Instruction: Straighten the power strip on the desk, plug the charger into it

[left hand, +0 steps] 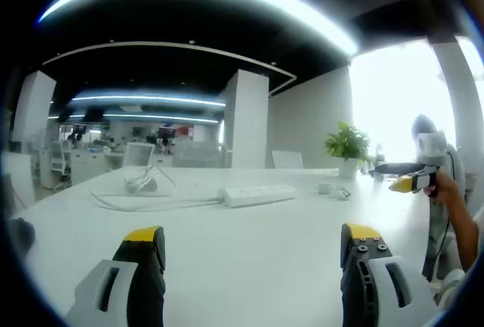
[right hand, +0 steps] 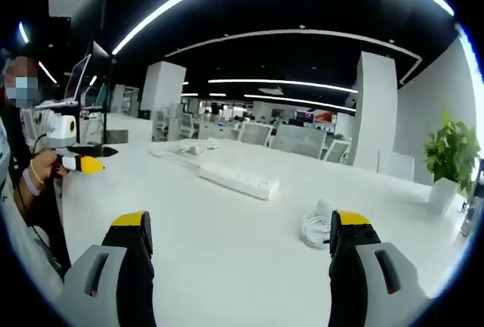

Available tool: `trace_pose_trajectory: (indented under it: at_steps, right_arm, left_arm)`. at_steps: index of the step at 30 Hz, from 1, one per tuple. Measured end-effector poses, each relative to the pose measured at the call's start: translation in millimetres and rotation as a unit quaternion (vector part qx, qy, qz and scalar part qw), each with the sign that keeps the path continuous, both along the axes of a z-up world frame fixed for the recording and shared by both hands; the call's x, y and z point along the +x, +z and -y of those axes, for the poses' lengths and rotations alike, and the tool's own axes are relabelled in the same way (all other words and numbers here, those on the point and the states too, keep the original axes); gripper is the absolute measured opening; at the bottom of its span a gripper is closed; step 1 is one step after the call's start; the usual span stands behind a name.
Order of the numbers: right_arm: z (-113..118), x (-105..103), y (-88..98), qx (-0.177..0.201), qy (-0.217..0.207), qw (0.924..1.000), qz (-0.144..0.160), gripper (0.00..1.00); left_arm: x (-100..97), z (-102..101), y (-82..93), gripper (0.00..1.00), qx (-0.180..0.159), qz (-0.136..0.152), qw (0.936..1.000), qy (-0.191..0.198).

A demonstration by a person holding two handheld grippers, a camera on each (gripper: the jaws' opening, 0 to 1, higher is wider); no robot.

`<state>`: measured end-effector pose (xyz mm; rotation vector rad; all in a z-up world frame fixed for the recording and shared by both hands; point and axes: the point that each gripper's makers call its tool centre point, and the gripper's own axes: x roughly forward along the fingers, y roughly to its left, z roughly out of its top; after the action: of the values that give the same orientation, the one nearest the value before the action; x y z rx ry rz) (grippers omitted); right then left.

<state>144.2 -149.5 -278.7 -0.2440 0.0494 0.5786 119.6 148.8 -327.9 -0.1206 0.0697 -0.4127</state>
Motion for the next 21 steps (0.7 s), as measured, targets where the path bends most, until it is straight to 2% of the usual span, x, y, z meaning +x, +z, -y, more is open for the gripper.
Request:
trace_pose_trajectory:
  at_steps: [13,21]
  right_arm:
    - [-16,6,50.4,-0.025,0.017,0.9984,0.048,0.97]
    - [-20,11,88.8,-0.047,0.023,0.9950,0.085,0.97]
  left_arm:
    - [-1.7,0,0.3,0.99,0.000,-0.001,1.0000,-0.001]
    - [-2.9,-3,0.8,0.99,-0.002,0.000,1.0000,0.001]
